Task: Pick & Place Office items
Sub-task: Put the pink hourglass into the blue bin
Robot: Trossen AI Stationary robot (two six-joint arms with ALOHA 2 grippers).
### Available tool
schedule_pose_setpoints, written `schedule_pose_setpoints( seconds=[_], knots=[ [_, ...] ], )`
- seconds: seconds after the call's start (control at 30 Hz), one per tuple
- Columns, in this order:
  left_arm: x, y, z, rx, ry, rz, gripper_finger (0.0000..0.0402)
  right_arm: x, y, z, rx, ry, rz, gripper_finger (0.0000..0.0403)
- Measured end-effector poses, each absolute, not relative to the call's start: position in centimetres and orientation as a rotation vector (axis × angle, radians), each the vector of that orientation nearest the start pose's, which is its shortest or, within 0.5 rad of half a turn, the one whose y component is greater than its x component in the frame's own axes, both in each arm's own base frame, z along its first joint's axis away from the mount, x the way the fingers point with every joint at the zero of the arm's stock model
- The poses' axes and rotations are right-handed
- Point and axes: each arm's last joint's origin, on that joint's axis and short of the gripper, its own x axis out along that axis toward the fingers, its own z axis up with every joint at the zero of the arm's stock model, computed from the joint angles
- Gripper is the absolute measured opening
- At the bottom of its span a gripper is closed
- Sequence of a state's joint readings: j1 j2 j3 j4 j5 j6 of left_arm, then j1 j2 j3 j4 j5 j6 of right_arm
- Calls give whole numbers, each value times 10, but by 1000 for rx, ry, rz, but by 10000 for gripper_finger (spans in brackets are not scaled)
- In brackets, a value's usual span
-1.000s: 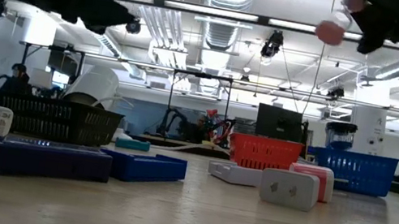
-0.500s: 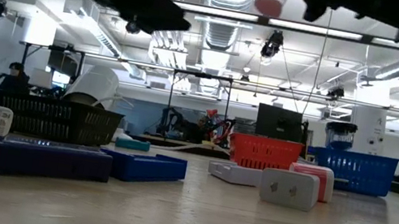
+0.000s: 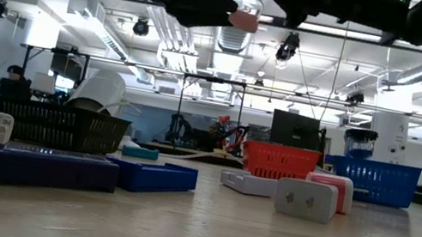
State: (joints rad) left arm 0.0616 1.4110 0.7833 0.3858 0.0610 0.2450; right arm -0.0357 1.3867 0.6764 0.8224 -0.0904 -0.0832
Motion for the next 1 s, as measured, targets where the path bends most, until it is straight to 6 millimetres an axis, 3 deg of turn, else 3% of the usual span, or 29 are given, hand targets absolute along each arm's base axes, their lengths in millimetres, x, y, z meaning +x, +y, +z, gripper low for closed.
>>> schedule_pose_setpoints(
  seconds=[0.53, 0.67, 0.83, 1.0],
  knots=[
    [309, 17, 248, 222, 249, -50, 365, 323, -8, 260, -93, -112, 75, 160],
    [308, 17, 245, 217, 279, -53, 314, 326, -8, 260, -94, -106, 75, 160],
    [308, 17, 244, 217, 284, -59, 203, 328, -8, 263, -101, -116, 84, 160],
    [308, 17, 245, 231, 293, -63, 195, 327, -8, 263, -101, -116, 85, 160]
  ],
)
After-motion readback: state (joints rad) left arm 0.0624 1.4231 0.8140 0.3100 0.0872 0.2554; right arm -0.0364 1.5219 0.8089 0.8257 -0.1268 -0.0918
